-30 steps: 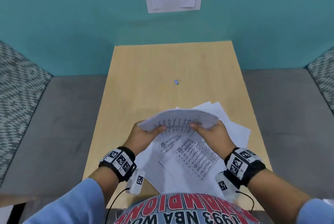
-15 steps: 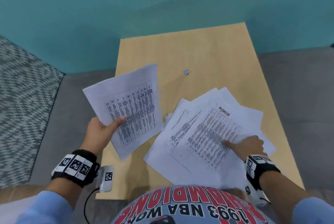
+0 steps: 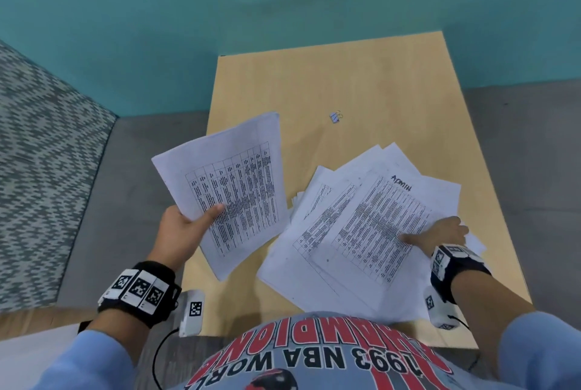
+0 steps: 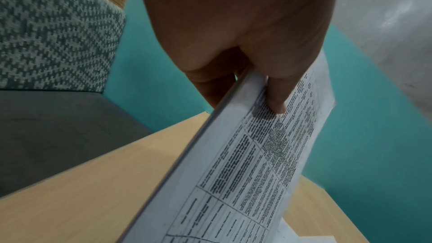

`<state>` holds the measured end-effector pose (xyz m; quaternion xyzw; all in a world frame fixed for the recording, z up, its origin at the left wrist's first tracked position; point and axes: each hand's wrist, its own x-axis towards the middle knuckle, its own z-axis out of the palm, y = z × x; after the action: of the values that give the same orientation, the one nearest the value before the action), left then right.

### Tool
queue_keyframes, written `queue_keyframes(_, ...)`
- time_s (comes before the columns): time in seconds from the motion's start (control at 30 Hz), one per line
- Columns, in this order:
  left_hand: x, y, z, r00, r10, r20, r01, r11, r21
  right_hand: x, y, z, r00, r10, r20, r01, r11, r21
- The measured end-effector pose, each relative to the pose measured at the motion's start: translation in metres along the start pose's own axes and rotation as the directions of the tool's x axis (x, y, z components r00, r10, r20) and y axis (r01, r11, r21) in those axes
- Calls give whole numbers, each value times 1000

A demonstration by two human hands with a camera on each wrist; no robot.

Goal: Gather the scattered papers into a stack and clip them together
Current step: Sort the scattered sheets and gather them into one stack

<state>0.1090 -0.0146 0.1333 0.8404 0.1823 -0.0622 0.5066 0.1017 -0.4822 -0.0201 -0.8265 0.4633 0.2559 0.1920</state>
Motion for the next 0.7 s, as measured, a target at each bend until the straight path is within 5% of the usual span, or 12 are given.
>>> queue_keyframes(0.43,-4,8,2,999,24,-36,-25,999,-27,18,47,-6,993,-86,83,44,910,413)
queue_keyframes(0.57,-8,7,11,999,12,-34,-14,999,-45,2,69,3,967,-237,95,215,956,201)
queue_keyframes(0.7,-11,7,17,1000,11,-25,-13,999,-43,-9,68,7,955,-291,-60,286,955,-76)
